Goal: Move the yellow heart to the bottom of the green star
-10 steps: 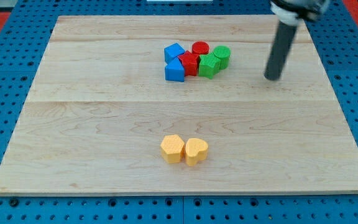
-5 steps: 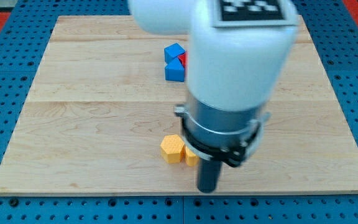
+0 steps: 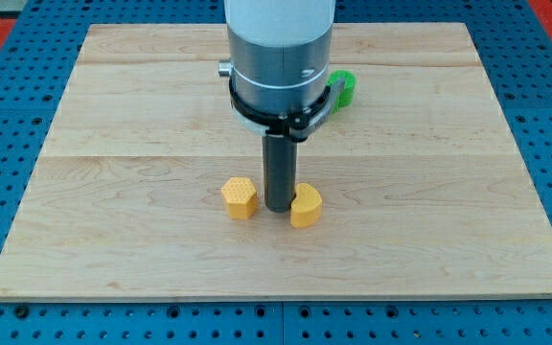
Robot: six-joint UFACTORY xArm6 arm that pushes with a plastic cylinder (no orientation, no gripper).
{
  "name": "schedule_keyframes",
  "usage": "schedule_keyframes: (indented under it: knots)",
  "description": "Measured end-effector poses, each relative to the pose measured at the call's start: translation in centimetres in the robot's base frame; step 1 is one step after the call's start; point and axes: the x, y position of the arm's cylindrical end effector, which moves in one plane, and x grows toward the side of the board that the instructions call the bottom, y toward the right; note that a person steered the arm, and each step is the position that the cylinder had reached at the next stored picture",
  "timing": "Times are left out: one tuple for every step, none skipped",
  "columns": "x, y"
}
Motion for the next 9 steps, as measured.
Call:
schedule_keyframes:
  knots:
    - [2.2, -0.1]
    - [2.3, 2.4]
    - [-0.9, 4.8]
    - [-2.1, 7.1]
    - [-0.2, 9.4]
    - [-0.7, 10.8]
    - [-3.5, 9.5]
    - [-6.1, 8.3]
    - [-7.7, 7.5]
